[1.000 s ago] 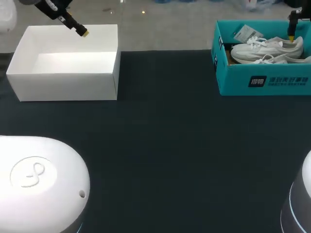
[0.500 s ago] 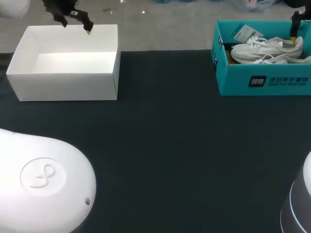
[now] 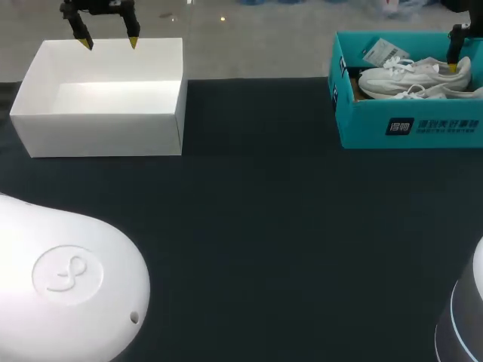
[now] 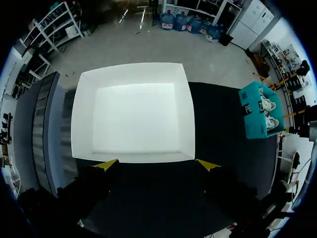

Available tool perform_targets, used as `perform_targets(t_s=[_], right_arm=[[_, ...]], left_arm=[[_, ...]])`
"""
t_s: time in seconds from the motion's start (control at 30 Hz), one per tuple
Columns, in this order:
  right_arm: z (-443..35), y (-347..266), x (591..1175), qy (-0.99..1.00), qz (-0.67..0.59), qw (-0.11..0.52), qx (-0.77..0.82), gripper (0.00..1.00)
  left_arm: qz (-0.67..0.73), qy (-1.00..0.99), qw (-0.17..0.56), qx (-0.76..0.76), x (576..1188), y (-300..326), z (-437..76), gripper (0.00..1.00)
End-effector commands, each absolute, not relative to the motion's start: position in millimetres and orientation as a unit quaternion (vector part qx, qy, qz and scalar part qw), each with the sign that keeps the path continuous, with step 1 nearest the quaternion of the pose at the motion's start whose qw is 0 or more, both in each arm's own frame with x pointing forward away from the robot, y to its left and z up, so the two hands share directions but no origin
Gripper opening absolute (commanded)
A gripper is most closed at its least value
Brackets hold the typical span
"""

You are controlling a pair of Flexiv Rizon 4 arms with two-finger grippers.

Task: Take the shoe out of the shoebox, open the shoe tongue, remove and reinsert the insole, then place the shoe into the shoebox

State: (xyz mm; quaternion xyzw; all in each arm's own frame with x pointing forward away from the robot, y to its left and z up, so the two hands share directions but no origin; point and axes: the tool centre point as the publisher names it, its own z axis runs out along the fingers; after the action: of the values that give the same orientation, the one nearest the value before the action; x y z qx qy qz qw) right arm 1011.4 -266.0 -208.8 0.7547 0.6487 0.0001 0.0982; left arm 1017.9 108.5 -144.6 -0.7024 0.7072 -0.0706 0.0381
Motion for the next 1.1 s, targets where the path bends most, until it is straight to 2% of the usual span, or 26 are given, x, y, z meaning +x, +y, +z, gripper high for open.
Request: perform_targets(t_s=[0.03, 0.57, 0.73, 0.83, 1.1], right_arm=[[-215, -275, 996, 0.649, 0.009, 0.094, 0.755, 1.00], [-214, -292, 969, 0.652, -0.007, 0.070, 0.754, 1.00], [-214, -297, 972, 0.647, 0.001, 0.042, 0.761, 1.00], [-209, -305, 977, 0.623, 0.024, -0.034, 0.781, 1.00], [-209, -305, 977, 0.623, 0.024, -0.034, 0.781, 1.00]], left_arm=[[-0.082, 0.692, 0.068, -0.714, 995, 114, -148, 1.00], [-0.062, 0.675, 0.061, -0.733, 962, 112, -170, 1.00], [-0.043, 0.672, 0.054, -0.738, 958, 111, -179, 1.00], [-0.025, 0.673, 0.048, -0.738, 956, 110, -184, 1.00], [-0.014, 0.668, 0.039, -0.743, 956, 110, -186, 1.00]])
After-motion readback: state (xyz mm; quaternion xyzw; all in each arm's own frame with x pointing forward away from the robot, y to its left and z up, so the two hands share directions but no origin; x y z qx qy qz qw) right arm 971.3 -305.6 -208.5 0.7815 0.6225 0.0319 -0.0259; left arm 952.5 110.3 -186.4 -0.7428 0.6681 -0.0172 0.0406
